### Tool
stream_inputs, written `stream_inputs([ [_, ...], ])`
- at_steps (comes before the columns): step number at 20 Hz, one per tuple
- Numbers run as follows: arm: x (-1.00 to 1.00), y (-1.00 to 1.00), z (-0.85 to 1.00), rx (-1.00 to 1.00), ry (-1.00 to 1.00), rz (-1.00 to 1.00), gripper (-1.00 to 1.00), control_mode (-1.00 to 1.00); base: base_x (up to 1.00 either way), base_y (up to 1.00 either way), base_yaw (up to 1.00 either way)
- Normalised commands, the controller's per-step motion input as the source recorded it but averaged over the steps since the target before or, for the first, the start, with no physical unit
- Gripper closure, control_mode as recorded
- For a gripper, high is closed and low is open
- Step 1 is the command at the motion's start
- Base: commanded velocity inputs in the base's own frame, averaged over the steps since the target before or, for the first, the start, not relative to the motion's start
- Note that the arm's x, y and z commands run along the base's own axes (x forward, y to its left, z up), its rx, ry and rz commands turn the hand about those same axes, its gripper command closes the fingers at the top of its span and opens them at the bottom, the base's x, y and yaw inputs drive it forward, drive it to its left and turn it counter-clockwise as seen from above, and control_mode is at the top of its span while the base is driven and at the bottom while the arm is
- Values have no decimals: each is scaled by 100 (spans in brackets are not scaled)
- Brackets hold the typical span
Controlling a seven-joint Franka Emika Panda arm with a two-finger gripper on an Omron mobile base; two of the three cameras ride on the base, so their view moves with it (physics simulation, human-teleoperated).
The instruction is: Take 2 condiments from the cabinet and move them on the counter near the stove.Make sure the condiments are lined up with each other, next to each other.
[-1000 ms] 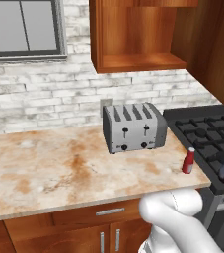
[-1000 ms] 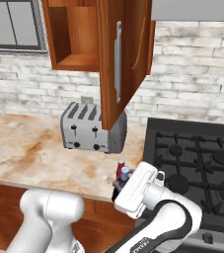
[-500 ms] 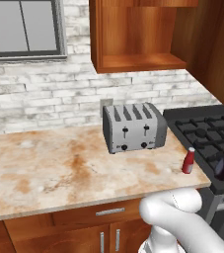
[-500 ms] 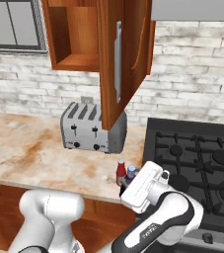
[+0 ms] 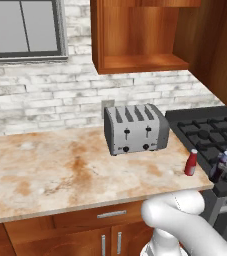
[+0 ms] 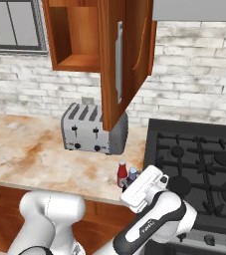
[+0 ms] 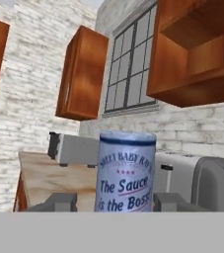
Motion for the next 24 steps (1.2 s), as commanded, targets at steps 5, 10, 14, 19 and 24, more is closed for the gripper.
stream_inputs([
  [5, 25, 0, -30, 0, 0, -1, 100, -100, 0, 0, 0],
  [10, 20, 0, -30, 0, 0, -1, 100, -100, 0, 0, 0],
  [14, 30, 0, -25, 0, 0, -2, 100, -100, 0, 0, 0],
  [19, 28, 0, -23, 0, 0, -2, 100, -100, 0, 0, 0],
  [24, 21, 0, -27, 0, 0, -2, 100, -100, 0, 0, 0],
])
